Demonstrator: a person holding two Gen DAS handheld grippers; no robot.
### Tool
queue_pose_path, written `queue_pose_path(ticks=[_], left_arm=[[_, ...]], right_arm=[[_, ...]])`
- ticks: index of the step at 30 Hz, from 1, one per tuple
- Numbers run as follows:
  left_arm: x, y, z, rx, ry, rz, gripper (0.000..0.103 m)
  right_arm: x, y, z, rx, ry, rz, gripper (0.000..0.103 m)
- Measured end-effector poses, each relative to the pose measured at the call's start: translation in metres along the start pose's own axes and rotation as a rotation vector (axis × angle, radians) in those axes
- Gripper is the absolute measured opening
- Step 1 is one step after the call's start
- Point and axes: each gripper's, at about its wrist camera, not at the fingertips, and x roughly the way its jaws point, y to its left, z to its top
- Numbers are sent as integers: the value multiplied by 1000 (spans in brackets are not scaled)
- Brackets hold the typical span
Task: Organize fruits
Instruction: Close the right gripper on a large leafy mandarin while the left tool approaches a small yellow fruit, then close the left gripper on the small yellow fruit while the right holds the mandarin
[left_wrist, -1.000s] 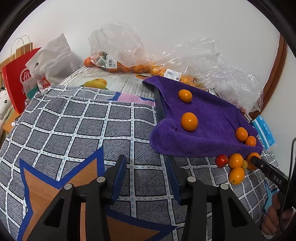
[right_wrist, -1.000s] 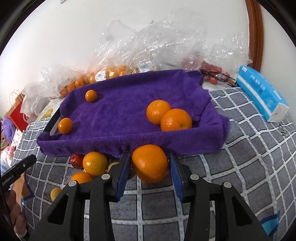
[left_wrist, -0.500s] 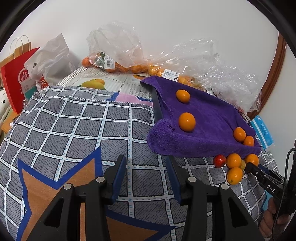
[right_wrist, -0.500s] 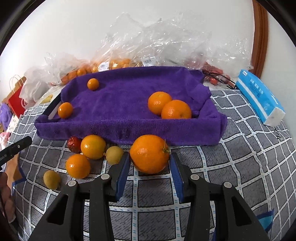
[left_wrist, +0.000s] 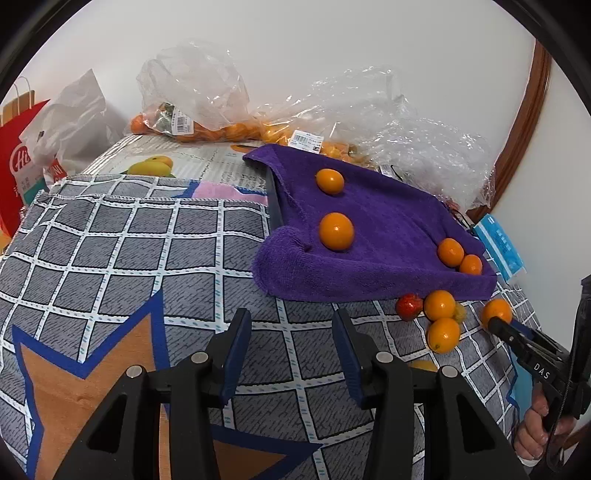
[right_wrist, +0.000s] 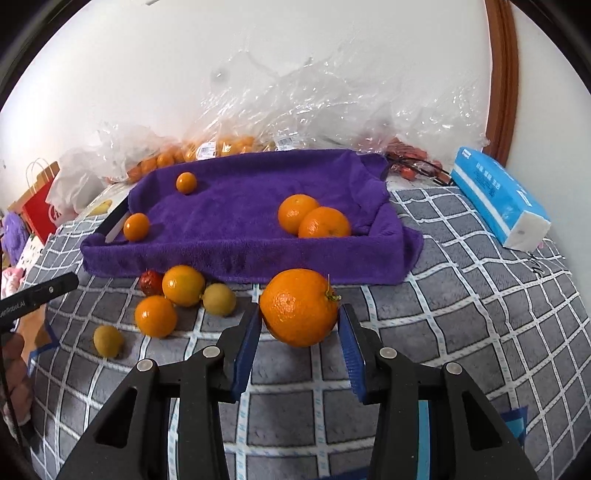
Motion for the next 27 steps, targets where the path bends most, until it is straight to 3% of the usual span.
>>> queue_pose_path(ticks=[6, 21, 27], left_arm=[[2, 4, 0, -18, 10, 4, 43], [5, 4, 0, -11, 19, -7, 44], [3, 1, -2, 4, 17, -29, 44]], right_arm=[[10, -9, 3, 39, 39, 27, 43], [29, -6, 14, 23, 65, 0, 41], [20, -7, 13, 25, 20, 6, 39]])
